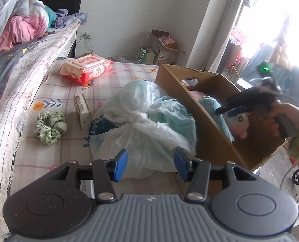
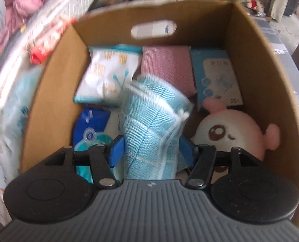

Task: Organize soft objects
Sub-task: 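Carry the towel with the right tool into the cardboard box, then open the right tool to release the towel in the box, then move the right tool back to the orange-striped cloth on the bed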

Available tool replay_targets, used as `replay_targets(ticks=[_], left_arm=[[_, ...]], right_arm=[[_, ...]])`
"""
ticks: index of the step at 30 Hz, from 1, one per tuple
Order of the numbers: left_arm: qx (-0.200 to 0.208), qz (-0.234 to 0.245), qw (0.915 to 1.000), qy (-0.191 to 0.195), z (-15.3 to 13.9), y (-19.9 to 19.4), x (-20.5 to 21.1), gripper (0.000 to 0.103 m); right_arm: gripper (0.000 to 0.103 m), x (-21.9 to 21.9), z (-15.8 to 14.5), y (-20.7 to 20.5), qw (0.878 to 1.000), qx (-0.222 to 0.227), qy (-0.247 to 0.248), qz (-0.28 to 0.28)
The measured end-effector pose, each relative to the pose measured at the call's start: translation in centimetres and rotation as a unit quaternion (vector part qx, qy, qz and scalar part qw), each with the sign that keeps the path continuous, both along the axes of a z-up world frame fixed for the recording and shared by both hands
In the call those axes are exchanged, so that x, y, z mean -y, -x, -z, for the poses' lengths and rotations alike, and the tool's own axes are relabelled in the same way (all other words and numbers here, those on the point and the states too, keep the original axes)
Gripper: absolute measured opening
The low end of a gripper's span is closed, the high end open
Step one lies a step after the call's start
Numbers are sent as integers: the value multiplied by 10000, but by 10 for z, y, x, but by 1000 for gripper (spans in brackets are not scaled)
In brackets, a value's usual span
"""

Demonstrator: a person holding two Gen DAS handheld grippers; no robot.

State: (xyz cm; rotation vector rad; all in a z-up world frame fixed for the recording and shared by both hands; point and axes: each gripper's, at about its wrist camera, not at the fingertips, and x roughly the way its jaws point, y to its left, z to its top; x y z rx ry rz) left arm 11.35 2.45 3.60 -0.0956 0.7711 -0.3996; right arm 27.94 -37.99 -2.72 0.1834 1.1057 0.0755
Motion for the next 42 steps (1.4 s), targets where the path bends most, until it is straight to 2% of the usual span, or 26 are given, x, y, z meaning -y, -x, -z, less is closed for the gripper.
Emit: replay_targets(ticks=[4,6,8,11,15,17,22,24,26,30,34,38,42], left_arm=[[-45,-3,10000,84,3,-3,-3,53],[-55,9,9999,89,4,-3,-2,53],[-65,6,9999,89,4,-3,-2,53],[-51,-36,9999,110,3,0,-3,53],[-17,-149,9999,86,1,6,-9,55],[-4,-222,9997,67,0,10,-14,59],[25,-429,9990,79,-2,20,-29,74],[23,-515,9986,110,-2,25,-37,77],[19,-585,9982,111,-2,31,-43,80],[25,-690,9976,18,-3,42,-54,86],[42,-726,9972,-151,-2,54,-59,89],[2,-748,9969,-239,0,64,-63,90],[-69,-768,9966,-280,5,76,-67,90]], right_arm=[[56,15,-27,19,9980,556,-237,157],[47,16,-28,23,9959,708,-559,68],[37,15,-22,21,9957,581,-714,28],[30,18,-3,15,9964,275,-781,172],[26,30,30,4,9925,-92,-1056,612],[24,30,37,3,9910,-134,-1168,646],[30,33,26,12,9865,-28,-1429,797],[43,35,13,22,9864,186,-1419,808],[50,37,-2,34,9861,419,-1382,822],[52,42,-26,60,9805,790,-1547,917],[53,39,-49,89,9696,1134,-1982,876],[57,17,-66,117,9585,1344,-2448,575],[58,-20,-71,133,9485,1295,-2891,65]])
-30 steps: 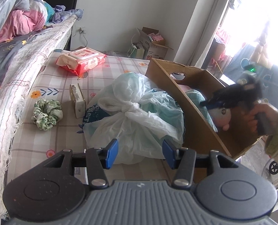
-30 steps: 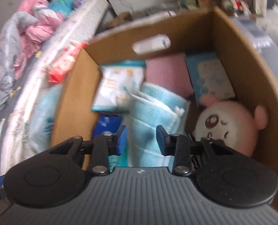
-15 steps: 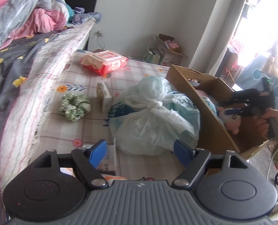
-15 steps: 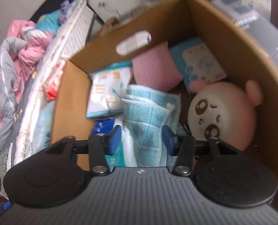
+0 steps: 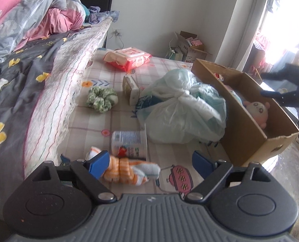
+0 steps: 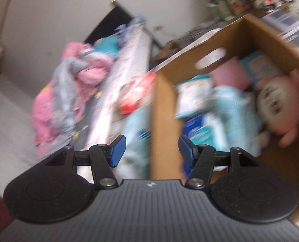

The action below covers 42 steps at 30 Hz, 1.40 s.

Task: Organize soft objects
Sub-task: 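Move the right tool back to the orange-striped cloth on the bed, then grasp the orange-striped cloth with the right tool and lift it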

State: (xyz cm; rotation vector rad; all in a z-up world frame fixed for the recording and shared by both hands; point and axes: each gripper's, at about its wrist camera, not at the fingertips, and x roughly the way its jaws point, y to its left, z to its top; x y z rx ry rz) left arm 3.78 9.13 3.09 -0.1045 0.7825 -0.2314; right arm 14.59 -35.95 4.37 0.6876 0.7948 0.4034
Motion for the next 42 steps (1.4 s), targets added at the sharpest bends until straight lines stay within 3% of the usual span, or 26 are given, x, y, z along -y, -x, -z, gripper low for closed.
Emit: replay_targets(ticks=[7,11,17,22,30,32,36,42], left_arm=[[-141,-88,9998,146,13,16,-1,90],[-231,-120,9995,183,28,15,2,90],[-515,-296,9981,183,53,9,-4,90],[-684,-400,9964,303,64,10,-19,89],[-907,-437,9936,521,71,13,-37,89],[-894,-429,9936,537,70,11,-40,89],[-839,-417,9935,645,68,3,-43,90],[-966,-442,9916,734,78,-22,-44,87]], right_arm=[[58,-82,9,15,9926,-139,-515,-1090],[58,-134,35,18,9827,-475,-690,-1654],[58,-196,90,16,9744,-1047,-462,-1938],[58,-223,131,7,9689,-1391,-205,-2037],[58,-243,148,23,9288,-2130,-885,-2901],[58,-241,142,24,9314,-2050,-771,-2908],[58,-230,127,16,9496,-1667,-491,-2608],[58,-240,140,2,9493,-1819,-523,-2508]])
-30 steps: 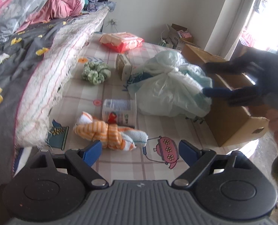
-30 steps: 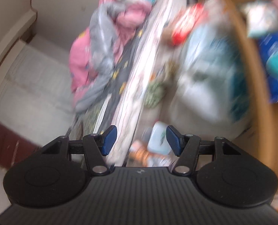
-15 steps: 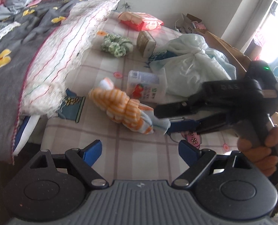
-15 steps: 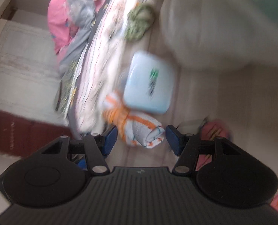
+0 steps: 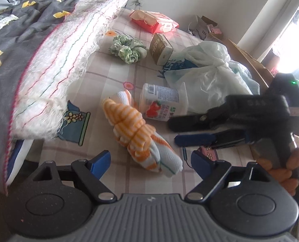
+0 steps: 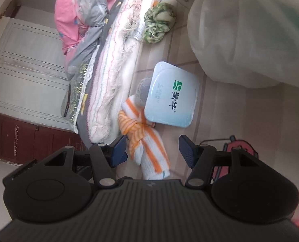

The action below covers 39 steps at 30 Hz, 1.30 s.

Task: Organize soft objects
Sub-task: 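Grasp the orange-striped cloth with the right tool and lift it, then carry the orange-striped cloth with the right tool into the box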

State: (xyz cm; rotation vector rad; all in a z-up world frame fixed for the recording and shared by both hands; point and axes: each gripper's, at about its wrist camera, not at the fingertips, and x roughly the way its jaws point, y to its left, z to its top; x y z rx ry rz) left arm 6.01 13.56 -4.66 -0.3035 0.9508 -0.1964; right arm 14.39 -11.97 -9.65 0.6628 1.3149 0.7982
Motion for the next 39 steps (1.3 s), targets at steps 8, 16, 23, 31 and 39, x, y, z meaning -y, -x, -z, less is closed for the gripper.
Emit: replay_targets(ticks=[8,16,23,31,39], left_arm=[[-117,-21,9998,134,12,-18,-8,78],[-76,-68,9999,8,9,-16,-8,60],[113,-76,9996,-242,-13,8,-3,60],[580,-21,9956,-739,-60,22,24,60],[1550,680,9785,-1177,-120,-2,95,60]], right_arm=[[47,-34,14,-8,9995,-233,-212,-96],[37,-43,21,-7,9983,-423,-349,-183],[36,-41,10,9,9961,-386,-705,-367],[35,-21,-27,16,9912,64,-1239,-459],[35,53,-102,-1,9823,1135,-1491,-28]])
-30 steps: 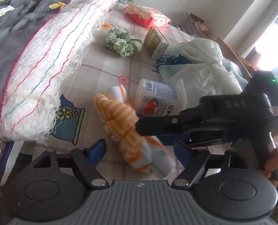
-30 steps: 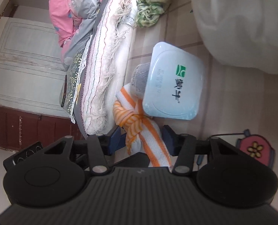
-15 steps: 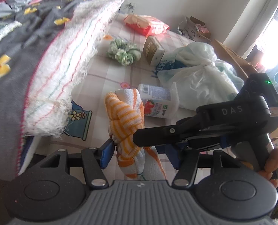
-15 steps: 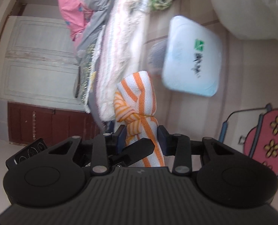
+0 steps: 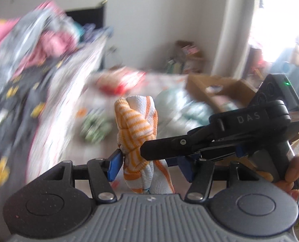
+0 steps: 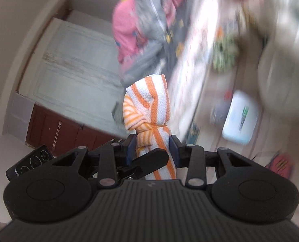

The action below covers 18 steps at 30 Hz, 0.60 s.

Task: Organize soft objects
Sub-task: 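Carry the orange-striped cloth with the right tool into the box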

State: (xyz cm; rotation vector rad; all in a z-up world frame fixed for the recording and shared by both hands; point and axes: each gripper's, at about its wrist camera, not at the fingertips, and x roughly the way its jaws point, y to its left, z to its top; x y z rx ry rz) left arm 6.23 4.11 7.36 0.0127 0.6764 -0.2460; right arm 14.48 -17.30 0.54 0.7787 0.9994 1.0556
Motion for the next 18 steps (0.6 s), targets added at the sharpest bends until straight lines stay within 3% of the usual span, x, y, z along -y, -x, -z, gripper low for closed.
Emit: replay_targets(ticks=[4,8,13,18], left_arm=[[392,702,9968,-22,-21,-23,54,60],[363,1376,9897,168,-24,-51,111,60],[-197,1973,9792,427,2,-78,170,60],[-920,2117,9714,562,38,-96,190,60]], right_arm=[[36,64,-36,-5,9970,506,137,574],[36,133,-53,-8,9898,700,515,1129],[35,201,-43,-15,9826,361,1072,1470],[35,222,1,-31,9768,-196,1566,1450]])
